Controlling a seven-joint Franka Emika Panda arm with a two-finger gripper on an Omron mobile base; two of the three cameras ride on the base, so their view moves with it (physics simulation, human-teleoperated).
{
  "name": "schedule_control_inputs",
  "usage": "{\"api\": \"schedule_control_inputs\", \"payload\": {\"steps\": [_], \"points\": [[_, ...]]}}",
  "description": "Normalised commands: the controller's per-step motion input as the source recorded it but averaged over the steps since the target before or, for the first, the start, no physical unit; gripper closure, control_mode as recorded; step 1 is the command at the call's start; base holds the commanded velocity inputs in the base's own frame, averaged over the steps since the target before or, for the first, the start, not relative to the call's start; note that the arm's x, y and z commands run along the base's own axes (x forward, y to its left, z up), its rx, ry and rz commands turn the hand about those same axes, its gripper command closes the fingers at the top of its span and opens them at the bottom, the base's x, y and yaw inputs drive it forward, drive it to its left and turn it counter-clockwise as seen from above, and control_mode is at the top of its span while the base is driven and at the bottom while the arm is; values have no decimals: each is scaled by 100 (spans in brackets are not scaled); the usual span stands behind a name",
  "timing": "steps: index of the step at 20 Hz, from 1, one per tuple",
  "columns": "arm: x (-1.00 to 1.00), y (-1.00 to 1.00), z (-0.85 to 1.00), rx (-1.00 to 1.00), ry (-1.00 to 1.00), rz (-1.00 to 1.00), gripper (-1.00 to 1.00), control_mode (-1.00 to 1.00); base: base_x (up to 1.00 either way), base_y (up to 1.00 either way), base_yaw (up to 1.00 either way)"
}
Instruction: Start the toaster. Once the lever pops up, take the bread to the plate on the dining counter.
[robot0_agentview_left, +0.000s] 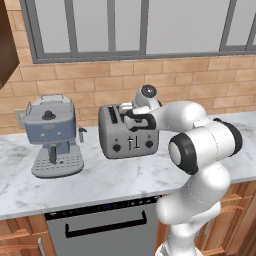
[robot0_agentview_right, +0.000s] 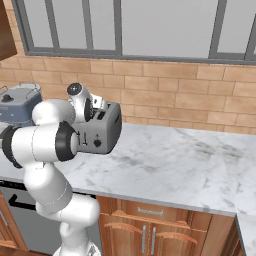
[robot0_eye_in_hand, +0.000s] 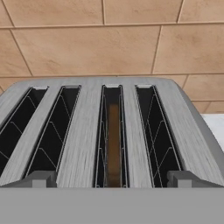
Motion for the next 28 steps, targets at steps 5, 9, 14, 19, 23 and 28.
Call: {"api": "schedule_control_inputs", "payload": {"steps": [5,9,14,19,23,28], "points": [[0,0,0,0,0,0,-100,-100,0,0,0],[0,0,0,0,0,0,-100,-100,0,0,0],[0,0,0,0,0,0,-100,-100,0,0,0],[0,0,0,0,0,0,-100,-100,0,0,0],[0,0,0,0,0,0,-100,-100,0,0,0],[0,0,0,0,0,0,-100,-100,0,0,0]]}}
